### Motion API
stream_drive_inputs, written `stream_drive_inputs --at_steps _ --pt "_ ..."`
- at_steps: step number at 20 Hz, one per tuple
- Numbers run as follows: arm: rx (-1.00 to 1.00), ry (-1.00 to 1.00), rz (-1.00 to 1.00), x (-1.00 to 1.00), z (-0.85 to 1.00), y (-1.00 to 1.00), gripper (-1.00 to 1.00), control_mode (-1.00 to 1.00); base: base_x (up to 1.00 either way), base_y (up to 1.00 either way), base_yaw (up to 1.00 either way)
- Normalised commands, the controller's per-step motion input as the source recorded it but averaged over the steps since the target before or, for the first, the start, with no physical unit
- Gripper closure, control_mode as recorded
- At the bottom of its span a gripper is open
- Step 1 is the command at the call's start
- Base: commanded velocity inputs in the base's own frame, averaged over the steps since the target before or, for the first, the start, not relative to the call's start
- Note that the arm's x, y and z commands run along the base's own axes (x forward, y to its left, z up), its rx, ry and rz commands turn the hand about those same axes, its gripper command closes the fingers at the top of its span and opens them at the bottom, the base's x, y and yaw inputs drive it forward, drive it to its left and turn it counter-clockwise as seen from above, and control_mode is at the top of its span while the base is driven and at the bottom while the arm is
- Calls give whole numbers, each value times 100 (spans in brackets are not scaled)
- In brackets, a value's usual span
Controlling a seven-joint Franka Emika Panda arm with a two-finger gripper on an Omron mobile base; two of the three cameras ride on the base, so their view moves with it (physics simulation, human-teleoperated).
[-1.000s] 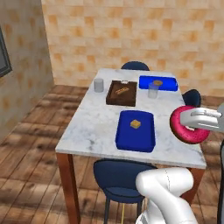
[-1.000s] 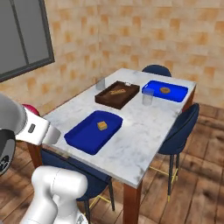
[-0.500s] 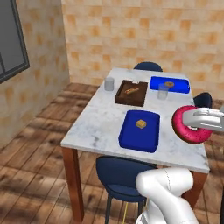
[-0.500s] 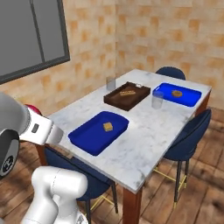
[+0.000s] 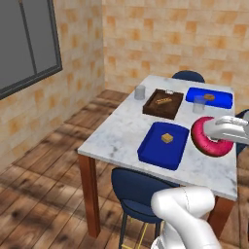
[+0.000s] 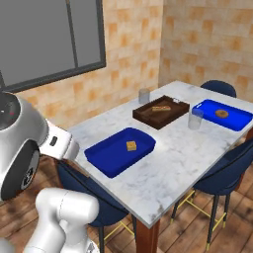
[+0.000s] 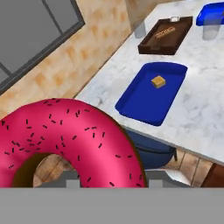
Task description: Take the cake and donut from the fridge and place them on the empty tray on the dining counter.
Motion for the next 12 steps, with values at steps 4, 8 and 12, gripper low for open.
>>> stream_drive_inputs --at_steps 4,8,12 --pt "5 29 17 100 -48 -24 100 -100 0 0 0" --pt "0 28 2 100 -66 0 100 -100 0 0 0" --pt "0 29 0 100 -81 0 100 -100 0 0 0"
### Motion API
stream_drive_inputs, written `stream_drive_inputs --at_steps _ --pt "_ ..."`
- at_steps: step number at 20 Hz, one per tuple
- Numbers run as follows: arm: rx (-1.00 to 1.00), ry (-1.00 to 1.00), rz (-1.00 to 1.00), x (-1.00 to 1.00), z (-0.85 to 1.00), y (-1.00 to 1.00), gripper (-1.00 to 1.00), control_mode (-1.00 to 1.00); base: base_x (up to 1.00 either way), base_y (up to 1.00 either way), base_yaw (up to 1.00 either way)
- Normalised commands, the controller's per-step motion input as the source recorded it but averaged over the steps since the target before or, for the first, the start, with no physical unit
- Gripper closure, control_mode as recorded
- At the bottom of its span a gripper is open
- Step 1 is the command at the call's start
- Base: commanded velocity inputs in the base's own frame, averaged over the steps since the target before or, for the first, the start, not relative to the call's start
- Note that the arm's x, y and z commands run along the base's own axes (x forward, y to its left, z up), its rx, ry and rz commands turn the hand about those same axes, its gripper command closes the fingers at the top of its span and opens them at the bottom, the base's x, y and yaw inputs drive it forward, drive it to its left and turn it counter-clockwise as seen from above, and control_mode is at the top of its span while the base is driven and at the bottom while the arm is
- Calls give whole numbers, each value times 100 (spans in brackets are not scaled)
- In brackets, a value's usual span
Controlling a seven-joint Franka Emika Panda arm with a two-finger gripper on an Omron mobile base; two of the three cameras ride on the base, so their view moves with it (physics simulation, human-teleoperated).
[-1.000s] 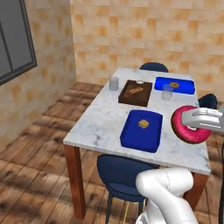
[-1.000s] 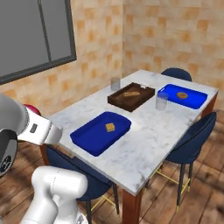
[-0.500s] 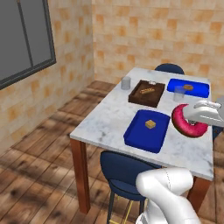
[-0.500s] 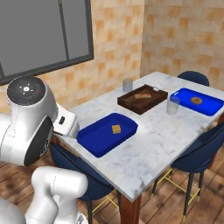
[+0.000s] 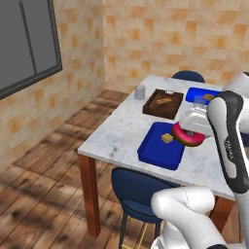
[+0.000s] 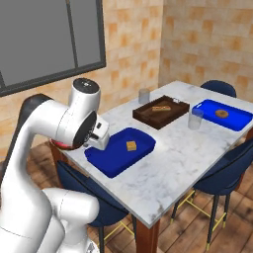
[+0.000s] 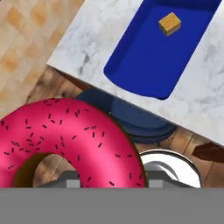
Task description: Take the cake and donut from the fridge and place them on the empty tray on the dining counter.
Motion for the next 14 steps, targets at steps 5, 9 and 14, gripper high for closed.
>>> stream_drive_inputs --at_steps 5,9,14 --pt "0 23 0 100 -73 -3 100 -100 0 0 0" --pt "0 9 0 76 -54 -11 100 -100 0 0 0" --pt "0 0 0 41 -47 -19 100 -100 0 0 0"
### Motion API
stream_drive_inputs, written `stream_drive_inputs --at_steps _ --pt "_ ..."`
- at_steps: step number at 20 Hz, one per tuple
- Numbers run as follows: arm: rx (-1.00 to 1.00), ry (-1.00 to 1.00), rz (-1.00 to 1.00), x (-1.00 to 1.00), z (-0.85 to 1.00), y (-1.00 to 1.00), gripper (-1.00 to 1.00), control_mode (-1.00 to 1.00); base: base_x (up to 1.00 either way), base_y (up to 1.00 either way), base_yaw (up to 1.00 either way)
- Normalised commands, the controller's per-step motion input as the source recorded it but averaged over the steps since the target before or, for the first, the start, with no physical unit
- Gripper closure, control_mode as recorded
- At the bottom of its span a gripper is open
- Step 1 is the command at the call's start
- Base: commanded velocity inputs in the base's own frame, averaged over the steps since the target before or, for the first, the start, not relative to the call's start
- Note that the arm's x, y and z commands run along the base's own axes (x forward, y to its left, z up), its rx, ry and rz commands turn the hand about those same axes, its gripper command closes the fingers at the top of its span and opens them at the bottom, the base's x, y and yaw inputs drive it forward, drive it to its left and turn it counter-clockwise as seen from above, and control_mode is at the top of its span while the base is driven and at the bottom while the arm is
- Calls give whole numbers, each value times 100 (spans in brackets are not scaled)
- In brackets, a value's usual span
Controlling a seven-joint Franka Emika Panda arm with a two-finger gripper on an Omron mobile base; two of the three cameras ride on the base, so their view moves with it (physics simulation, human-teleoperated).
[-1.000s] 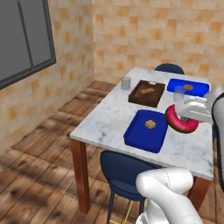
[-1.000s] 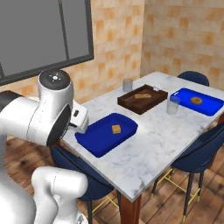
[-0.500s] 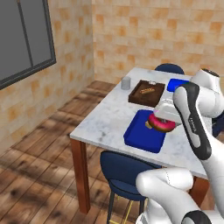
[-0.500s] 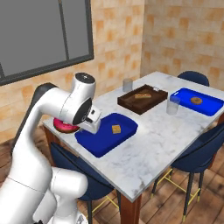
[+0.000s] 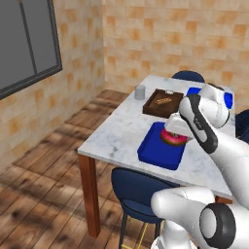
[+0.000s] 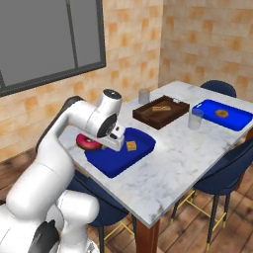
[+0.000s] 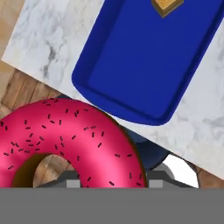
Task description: Take the cake and donut from the fridge and place them on the empty tray on the dining counter.
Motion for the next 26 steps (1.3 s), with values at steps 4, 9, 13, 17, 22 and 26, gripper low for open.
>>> stream_drive_inputs --at_steps 4,9,13,17,22,26 --pt "-1 0 0 42 -54 -8 100 -100 0 0 0" --pt "-4 -1 0 57 -54 -2 100 -100 0 0 0" --pt "-6 -6 0 55 -47 -2 100 -100 0 0 0" --pt "-3 -6 0 42 -38 -13 100 -100 0 0 0" --pt "-2 -1 0 40 -42 -9 100 -100 0 0 0" --pt "-3 0 0 55 -44 0 100 -100 0 0 0"
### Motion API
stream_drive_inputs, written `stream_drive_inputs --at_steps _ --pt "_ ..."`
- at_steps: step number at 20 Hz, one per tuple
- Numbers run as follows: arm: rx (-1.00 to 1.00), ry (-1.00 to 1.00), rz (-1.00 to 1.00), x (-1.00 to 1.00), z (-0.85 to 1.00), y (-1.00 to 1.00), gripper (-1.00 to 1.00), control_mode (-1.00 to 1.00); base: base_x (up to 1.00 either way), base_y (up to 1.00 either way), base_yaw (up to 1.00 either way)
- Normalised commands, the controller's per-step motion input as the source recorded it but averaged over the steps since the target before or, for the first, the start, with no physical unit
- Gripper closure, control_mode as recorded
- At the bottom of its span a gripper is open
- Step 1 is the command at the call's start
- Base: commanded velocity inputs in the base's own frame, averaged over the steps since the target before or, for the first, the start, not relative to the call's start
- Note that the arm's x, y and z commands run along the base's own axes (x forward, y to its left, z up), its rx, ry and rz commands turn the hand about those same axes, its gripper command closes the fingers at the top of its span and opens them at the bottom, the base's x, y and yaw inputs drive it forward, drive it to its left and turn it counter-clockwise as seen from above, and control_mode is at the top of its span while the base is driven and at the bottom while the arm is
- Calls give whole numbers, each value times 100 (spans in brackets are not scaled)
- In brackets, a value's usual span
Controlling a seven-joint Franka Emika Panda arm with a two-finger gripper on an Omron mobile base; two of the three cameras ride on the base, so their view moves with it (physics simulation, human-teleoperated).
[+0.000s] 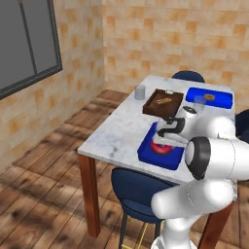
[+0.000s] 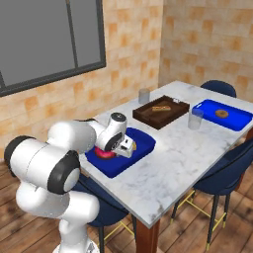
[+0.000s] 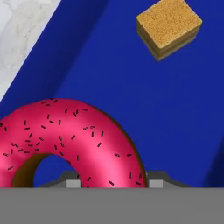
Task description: Take the cake and donut from the fridge and place them on the empty tray on the dining counter.
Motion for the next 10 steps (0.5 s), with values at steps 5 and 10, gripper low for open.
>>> stream_drive_inputs --at_steps 5,10 --pt "0 5 0 48 -30 -1 100 -100 0 0 0" --pt "0 3 0 31 -36 0 100 -100 0 0 0"
